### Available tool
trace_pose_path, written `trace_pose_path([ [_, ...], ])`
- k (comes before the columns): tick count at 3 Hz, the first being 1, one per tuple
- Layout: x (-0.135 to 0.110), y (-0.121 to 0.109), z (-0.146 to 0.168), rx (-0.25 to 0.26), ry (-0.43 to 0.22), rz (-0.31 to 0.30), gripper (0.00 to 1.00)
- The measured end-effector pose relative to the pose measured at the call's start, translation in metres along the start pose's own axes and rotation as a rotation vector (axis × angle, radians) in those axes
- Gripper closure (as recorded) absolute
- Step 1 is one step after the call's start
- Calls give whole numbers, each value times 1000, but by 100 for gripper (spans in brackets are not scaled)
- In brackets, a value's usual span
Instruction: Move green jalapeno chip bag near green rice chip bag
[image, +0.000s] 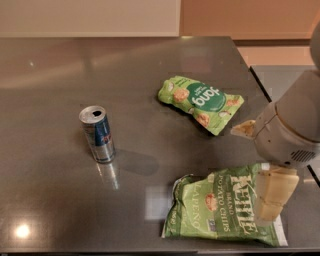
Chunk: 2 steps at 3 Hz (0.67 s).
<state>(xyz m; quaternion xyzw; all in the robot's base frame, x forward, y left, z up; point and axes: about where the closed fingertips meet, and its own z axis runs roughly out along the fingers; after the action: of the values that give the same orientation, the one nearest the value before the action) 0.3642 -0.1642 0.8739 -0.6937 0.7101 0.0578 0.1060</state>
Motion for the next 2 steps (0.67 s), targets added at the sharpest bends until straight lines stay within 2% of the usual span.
trace_pose_path([
  [2, 7, 21, 31, -14, 33, -50, 0],
])
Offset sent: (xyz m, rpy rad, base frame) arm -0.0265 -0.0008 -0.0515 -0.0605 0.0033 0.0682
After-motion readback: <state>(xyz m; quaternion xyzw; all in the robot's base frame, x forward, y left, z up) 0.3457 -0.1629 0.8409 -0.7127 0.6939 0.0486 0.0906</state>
